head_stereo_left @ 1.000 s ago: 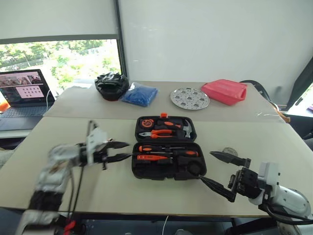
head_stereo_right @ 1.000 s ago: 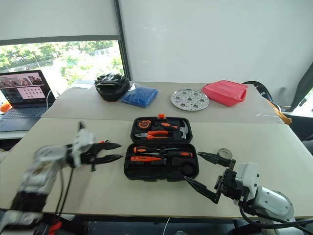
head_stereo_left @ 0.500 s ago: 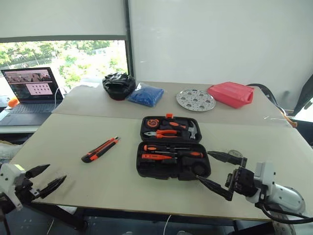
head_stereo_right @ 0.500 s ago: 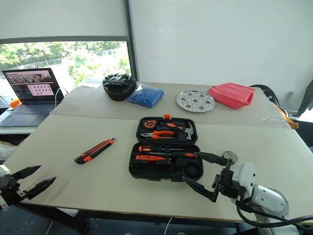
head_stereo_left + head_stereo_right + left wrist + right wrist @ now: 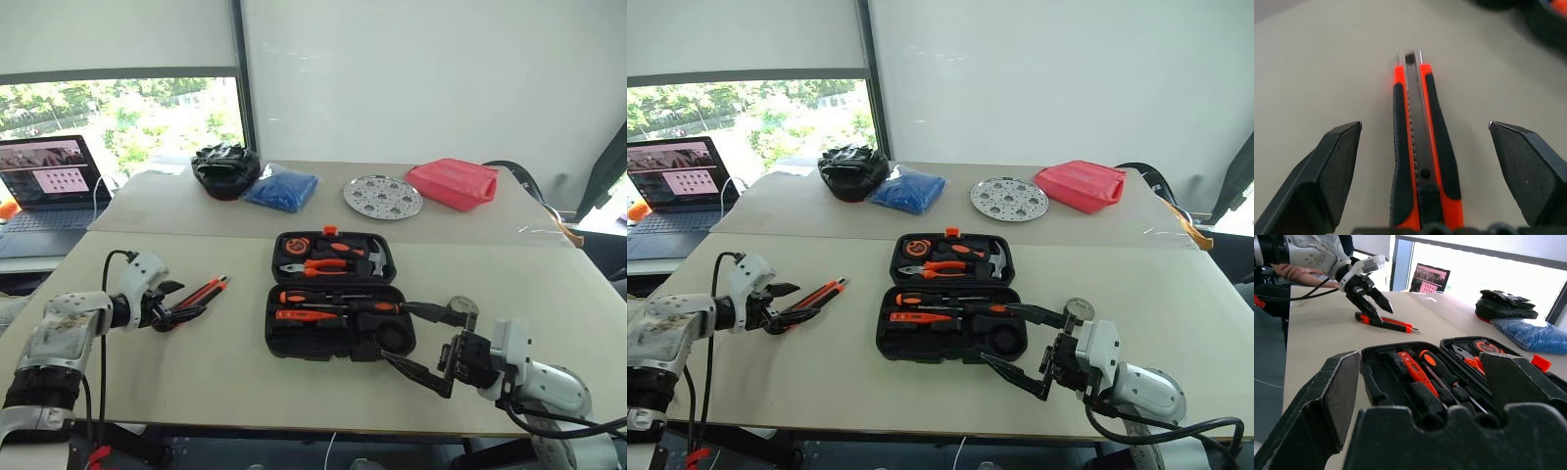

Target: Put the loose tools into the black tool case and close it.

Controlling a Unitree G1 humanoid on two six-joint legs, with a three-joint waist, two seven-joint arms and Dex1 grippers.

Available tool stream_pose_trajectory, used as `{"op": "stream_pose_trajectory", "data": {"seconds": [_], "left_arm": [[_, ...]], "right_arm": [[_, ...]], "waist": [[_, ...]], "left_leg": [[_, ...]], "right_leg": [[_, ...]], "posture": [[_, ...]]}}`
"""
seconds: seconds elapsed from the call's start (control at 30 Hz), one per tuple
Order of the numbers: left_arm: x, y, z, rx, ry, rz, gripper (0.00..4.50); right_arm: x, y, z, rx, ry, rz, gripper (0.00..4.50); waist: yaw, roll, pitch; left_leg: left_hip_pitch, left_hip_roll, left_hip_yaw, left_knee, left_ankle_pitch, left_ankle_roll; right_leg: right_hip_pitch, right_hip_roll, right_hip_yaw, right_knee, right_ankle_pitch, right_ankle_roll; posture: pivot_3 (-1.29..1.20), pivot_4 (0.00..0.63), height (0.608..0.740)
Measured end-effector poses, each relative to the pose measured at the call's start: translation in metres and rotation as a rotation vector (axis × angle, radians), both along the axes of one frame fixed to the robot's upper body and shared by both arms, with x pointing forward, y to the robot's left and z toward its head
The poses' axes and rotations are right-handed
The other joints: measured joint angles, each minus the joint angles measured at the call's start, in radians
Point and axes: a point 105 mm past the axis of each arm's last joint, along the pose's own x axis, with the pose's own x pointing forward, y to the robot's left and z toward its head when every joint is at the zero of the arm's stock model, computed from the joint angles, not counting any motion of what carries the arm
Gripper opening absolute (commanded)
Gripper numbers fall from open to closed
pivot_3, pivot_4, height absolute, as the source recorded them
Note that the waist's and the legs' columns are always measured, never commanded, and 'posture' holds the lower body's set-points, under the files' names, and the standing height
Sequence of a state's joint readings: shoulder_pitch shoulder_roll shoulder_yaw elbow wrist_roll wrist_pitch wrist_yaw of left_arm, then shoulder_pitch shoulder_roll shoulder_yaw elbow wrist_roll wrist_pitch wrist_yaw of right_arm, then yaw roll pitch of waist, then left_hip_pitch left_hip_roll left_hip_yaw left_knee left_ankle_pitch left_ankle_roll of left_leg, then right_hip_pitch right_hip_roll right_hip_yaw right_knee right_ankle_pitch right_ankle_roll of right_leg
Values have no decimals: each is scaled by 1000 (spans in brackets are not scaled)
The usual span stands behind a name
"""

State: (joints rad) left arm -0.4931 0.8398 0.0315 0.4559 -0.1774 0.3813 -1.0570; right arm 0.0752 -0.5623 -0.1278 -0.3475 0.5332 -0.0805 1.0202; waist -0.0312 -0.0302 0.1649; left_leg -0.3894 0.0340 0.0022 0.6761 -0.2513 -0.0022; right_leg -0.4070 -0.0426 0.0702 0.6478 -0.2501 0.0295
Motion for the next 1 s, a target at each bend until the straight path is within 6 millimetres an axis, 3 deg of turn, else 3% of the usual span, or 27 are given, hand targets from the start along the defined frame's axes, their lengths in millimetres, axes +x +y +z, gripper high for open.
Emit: {"op": "stream_pose_trajectory", "data": {"seconds": [0.07, 0.23, 0.27, 0.37, 0.5, 0.63, 0.7, 0.8, 0.93, 1.0], "left_arm": [[3, 1, -1, 25, 10, 9, 3824], [6, 6, -1, 29, 17, 20, 1969], [6, 6, 0, 27, 16, 17, 1768], [4, -1, 2, -13, -18, -58, 1750], [-4, -36, 35, -142, -154, -307, 1750], [-31, -94, 66, -111, -177, -681, 1750], [-37, -118, 67, -89, -150, -762, 1750], [-50, -172, 52, -51, -106, -909, 1750], [-44, -200, 28, 46, -79, -907, 1750], [-40, -204, 24, 69, -83, -889, 1750]], "right_arm": [[-1, 0, -2, 0, 7, -3, 4500], [-7, -3, -8, -2, 34, -14, 4500], [-7, -4, -9, -2, 38, -17, 4500], [-8, -7, -10, -6, 44, -29, 4500], [-12, -17, -12, -30, 55, -62, 4500], [-16, -24, -13, -51, 61, -86, 4500], [-17, -26, -13, -54, 62, -94, 4500], [-17, -26, -13, -53, 59, -99, 4500], [-19, -27, -14, -50, 67, -109, 4500], [-20, -26, -13, -48, 62, -113, 4500]], "waist": [[4, 0, 0], [7, 0, 0], [8, 0, 0], [11, 0, 0], [22, -1, 1], [26, -1, 1], [24, -1, 1], [20, -1, 1], [10, -1, 1], [7, -1, 1]], "left_leg": [[0, 0, -1, 0, 0, 0], [1, 0, 0, 1, 0, 0], [1, 0, 0, 1, 0, 0], [0, 0, 0, 1, 0, 0], [-2, 0, 0, 2, 0, 0], [-1, -1, 0, 2, 0, 0], [0, -1, 0, 2, 0, 0], [0, -1, 0, 2, 0, 0], [0, -1, -1, 2, 0, 0], [0, -1, -1, 2, 0, 0]], "right_leg": [[0, 0, -1, 0, 0, 0], [1, 0, 0, 1, 0, 0], [1, 0, 0, 1, 0, 0], [1, 0, 0, 1, 0, 0], [0, -1, -1, 0, 0, 0], [1, -1, 0, 0, 0, 1], [2, -1, 0, 0, 0, 1], [3, -1, 1, 0, -1, 2], [2, 1, 1, 0, -1, 2], [2, 1, 1, 0, -1, 2]], "posture": [[0, 150, 740], [0, 150, 740], [0, 150, 740], [0, 150, 740], [0, 150, 740], [0, 150, 740], [0, 150, 740], [0, 150, 740], [0, 150, 740], [0, 150, 740]]}}
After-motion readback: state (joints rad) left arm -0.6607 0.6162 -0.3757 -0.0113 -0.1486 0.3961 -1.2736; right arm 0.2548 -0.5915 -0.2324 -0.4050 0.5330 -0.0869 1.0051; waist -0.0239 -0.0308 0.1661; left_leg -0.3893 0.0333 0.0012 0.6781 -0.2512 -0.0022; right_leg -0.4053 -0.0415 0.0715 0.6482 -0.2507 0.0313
